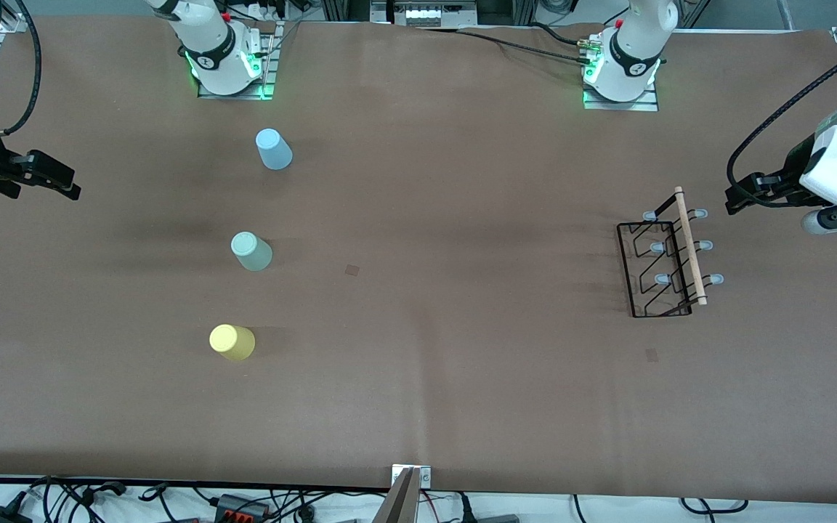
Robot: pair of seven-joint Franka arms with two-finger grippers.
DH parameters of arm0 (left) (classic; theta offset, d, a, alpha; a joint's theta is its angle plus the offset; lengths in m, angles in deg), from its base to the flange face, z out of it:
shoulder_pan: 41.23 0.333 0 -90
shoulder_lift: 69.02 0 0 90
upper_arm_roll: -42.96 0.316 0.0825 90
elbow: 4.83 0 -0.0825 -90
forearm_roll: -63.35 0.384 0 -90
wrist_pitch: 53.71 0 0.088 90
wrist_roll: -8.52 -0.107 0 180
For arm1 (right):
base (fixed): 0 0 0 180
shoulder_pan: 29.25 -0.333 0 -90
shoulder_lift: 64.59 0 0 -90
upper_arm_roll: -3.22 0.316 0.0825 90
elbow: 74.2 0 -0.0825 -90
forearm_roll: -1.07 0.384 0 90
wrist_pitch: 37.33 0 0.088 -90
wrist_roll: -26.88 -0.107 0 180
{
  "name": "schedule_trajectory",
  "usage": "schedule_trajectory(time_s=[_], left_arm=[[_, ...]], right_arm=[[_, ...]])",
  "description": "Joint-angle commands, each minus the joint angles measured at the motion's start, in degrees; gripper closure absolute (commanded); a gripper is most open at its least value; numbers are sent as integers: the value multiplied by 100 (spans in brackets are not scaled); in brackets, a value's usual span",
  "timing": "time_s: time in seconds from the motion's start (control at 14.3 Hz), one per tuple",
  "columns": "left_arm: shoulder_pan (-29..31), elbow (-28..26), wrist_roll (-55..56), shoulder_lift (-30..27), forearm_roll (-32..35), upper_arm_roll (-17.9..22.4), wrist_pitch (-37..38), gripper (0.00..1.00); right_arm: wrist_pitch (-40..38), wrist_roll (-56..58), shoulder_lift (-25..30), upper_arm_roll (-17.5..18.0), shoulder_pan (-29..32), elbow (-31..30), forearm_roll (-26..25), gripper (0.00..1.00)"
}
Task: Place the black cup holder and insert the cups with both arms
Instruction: 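Lower the left gripper onto the rack's wooden dowel and grasp it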
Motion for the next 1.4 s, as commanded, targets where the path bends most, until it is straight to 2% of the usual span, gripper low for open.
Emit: schedule_trajectory(time_s=[0.0, 0.28, 0.42, 0.49, 0.7, 0.84, 1.12, 1.33], left_arm=[[52, 136, -86, 72, -110, -30, 44, 0], [17, 136, -200, 212, -111, -57, 44, 0], [34, 119, -837, 379, -111, -57, -26, 0], [43, -55, -998, 389, -111, -48, -261, 0], [131, -1310, -1114, 380, -84, -48, -1736, 0], [236, -1786, -1131, 380, -67, -48, -2178, 0], [351, -2533, -1158, 336, -67, -57, -3108, 6], [351, -2729, -1149, 336, -67, -66, -3243, 15]], right_arm=[[-40, 72, 171, 63, 55, -129, -62, 0], [-31, 72, 162, 63, 46, -120, -62, 0], [-31, 72, 162, 63, 46, -129, -53, 0], [-22, 72, 153, 63, 46, -120, -62, 0], [-22, 72, 153, 63, 55, -120, -53, 0], [-14, 72, 153, 63, 55, -120, -53, 0], [-22, 72, 153, 63, 55, -120, -53, 0], [-22, 72, 144, 63, 55, -120, -62, 0]])
